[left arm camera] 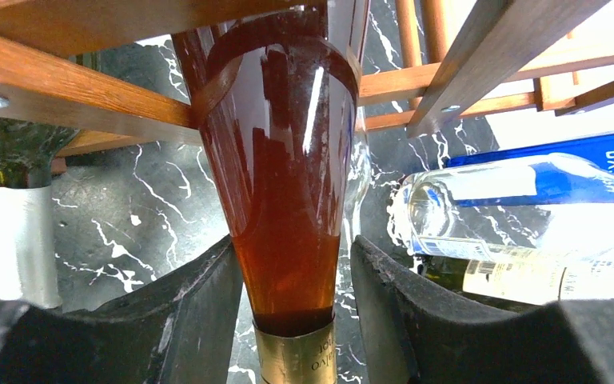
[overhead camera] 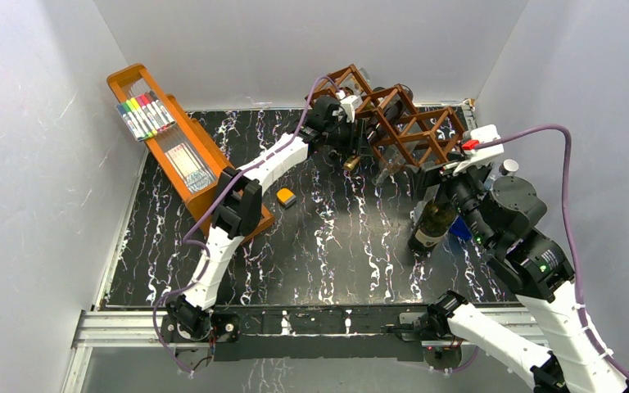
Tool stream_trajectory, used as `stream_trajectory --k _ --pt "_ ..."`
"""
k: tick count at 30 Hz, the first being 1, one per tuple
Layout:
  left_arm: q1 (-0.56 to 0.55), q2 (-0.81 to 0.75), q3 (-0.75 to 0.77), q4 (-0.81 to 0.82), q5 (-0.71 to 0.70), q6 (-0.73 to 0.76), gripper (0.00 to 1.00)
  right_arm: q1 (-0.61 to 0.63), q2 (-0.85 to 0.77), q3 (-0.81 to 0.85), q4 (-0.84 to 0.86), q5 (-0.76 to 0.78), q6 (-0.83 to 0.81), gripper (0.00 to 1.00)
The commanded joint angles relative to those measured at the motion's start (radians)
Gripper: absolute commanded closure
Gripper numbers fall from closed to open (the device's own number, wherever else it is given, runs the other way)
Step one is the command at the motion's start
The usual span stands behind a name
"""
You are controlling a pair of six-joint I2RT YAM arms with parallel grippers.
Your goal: Take the wine bottle off the wine rack
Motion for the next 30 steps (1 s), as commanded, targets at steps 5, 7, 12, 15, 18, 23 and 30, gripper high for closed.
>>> stream_trajectory --k 5,7,12,15,18,23,30 --pt "0.008 0.012 0.007 0.078 0.094 -0.074 0.49 -0.002 -0.016 0.009 0.041 0.017 -0.013 0.02" --pt "0.008 0.018 0.007 0.084 0.104 -0.084 0.49 -0.002 -0.016 0.009 0.043 0.015 -0.012 0.02" --pt "0.008 0.022 0.004 0.089 0.118 -0.095 0.61 -0.003 -0.016 0.014 0.046 0.014 -0.011 0.02" --pt "0.012 -0.005 -0.034 0.132 0.12 -0.108 0.65 -0.003 -0.021 0.013 0.046 0.011 -0.012 0.02" --pt "0.019 -0.044 -0.092 0.208 0.137 -0.14 0.71 -0.002 -0.024 0.009 0.049 0.008 -0.012 0.02" --pt "0.033 -0.139 -0.297 0.48 0.203 -0.231 0.77 -0.002 -0.03 -0.001 0.059 0.01 -0.014 0.02" --pt "0.034 -0.206 -0.411 0.566 0.208 -0.22 0.97 -0.002 -0.023 -0.002 0.066 0.002 -0.017 0.02"
